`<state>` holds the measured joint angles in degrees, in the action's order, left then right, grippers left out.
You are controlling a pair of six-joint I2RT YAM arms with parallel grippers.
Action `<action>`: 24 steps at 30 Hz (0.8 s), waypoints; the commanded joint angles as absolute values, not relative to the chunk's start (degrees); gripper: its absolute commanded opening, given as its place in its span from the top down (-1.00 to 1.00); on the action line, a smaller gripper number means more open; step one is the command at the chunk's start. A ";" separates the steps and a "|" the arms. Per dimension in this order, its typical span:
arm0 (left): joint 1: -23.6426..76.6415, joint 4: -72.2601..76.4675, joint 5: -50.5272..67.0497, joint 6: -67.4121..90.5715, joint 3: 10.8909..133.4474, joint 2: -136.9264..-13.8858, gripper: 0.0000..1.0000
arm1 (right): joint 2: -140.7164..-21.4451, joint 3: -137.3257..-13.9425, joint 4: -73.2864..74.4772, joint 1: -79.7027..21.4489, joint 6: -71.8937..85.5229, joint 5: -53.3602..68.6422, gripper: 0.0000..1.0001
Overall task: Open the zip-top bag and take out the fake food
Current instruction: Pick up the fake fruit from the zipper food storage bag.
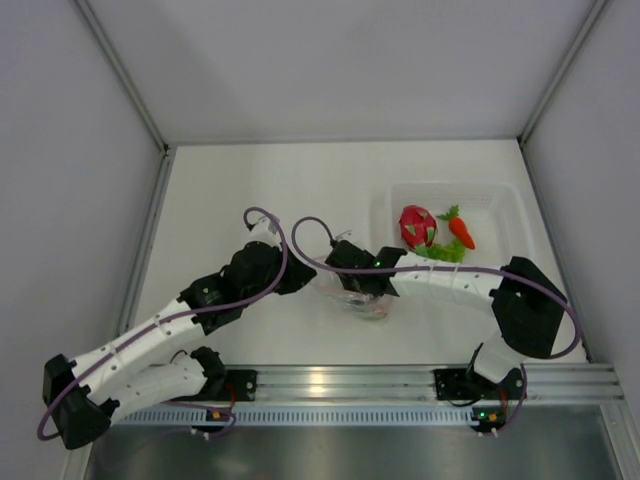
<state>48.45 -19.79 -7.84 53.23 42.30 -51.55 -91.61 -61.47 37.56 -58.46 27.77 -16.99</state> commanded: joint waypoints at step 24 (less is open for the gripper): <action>47.99 -19.51 -9.93 51.50 41.13 -50.54 1.00 | -91.67 -56.52 23.56 -57.92 31.55 -8.00 0.38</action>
<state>48.12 -20.21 -9.08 52.29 41.56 -51.48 -92.95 -58.76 23.03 -58.22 30.87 -9.76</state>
